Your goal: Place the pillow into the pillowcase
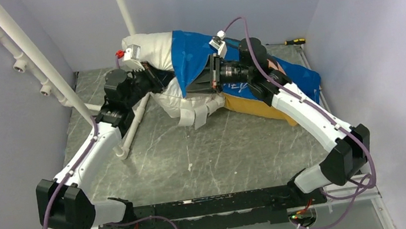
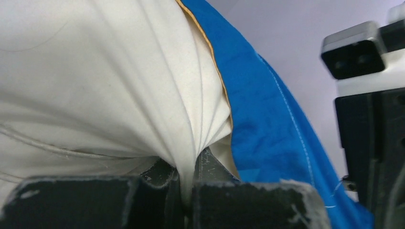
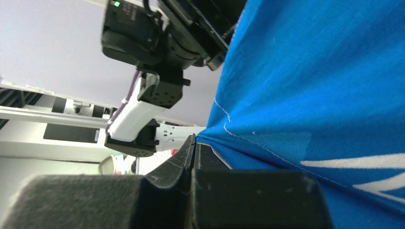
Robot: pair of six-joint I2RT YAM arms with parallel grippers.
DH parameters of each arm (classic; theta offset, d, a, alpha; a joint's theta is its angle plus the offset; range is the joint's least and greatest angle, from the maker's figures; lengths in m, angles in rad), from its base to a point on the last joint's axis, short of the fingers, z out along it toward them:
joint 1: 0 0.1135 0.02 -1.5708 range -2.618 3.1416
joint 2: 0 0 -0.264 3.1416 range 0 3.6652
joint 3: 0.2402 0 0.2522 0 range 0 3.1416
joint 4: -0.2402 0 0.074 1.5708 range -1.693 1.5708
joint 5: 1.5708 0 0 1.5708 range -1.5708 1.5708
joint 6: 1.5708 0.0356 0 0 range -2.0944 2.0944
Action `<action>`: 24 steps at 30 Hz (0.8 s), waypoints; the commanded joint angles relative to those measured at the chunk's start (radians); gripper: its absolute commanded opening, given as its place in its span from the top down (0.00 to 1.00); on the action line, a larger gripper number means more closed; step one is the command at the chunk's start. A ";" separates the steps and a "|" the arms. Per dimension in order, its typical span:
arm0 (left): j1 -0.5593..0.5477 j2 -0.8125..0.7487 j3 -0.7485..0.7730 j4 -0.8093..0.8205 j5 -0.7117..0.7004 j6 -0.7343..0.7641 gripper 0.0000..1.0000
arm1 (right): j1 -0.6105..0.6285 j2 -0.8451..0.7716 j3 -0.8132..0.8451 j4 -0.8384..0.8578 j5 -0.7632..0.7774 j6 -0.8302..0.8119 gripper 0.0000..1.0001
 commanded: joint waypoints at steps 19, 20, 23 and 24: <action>-0.016 0.004 0.117 0.080 0.057 -0.048 1.00 | 0.070 -0.201 0.113 -0.538 0.536 -0.678 0.15; -0.017 0.004 0.118 0.068 0.063 -0.044 1.00 | 0.070 -0.216 0.110 -0.563 0.568 -0.691 0.14; -0.022 -0.001 0.120 0.036 0.080 -0.024 1.00 | 0.070 -0.227 0.106 -0.588 0.678 -0.699 0.12; -0.027 -0.005 0.118 0.029 0.082 -0.014 1.00 | 0.070 -0.215 0.124 -0.592 0.700 -0.701 0.11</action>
